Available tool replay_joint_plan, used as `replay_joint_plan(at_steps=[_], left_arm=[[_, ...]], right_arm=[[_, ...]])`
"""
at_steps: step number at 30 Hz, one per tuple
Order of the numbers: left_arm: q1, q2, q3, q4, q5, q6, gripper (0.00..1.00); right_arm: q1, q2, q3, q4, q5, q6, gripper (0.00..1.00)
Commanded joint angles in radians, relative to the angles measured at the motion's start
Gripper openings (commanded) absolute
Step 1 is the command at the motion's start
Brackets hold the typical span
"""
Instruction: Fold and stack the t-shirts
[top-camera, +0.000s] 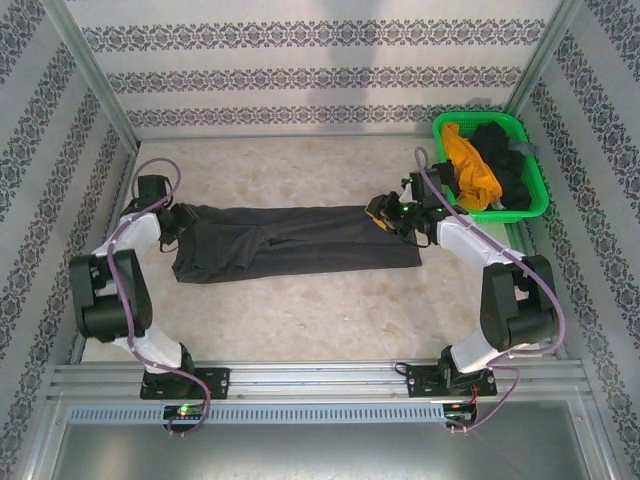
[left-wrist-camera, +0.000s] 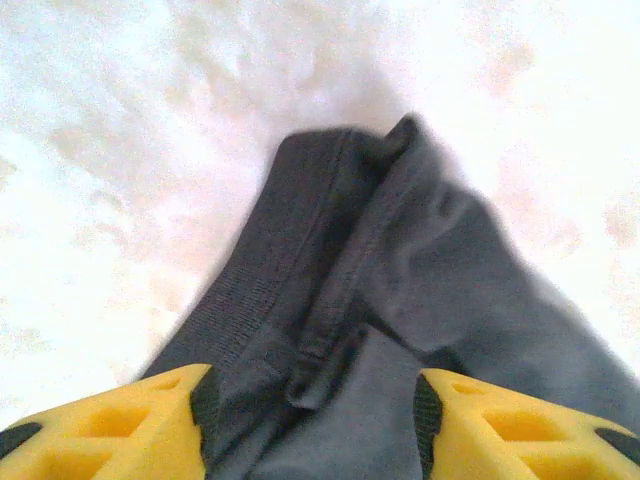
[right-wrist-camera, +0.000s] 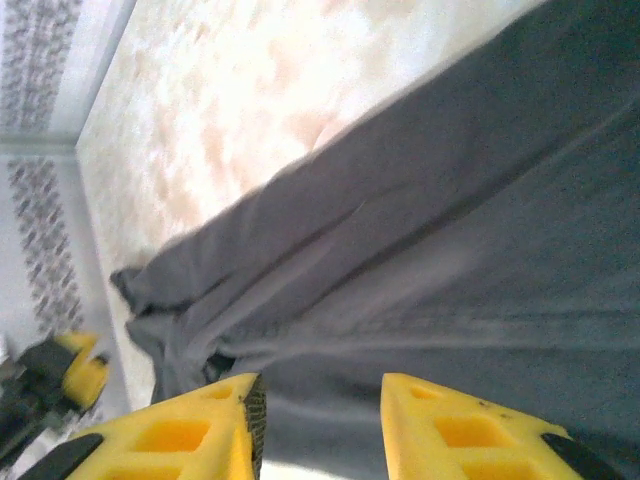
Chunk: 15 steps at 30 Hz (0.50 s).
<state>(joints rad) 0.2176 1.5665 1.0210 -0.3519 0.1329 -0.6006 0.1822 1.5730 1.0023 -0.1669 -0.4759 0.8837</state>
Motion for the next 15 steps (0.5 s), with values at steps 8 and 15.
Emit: replay_joint_plan(at_steps=[8,15], left_arm=[[-0.220,-0.204,-0.279,0.085,0.034,-0.337,0.23],[-0.259,-0.070,-0.338,0.214,0.026,-0.469,0.23]], right_arm=[[-0.050,0.334,0.326,-0.305,0.244,-0.166,0.20],[-0.048,0.437,0.383,-0.476,0.277,-0.211,0.20]])
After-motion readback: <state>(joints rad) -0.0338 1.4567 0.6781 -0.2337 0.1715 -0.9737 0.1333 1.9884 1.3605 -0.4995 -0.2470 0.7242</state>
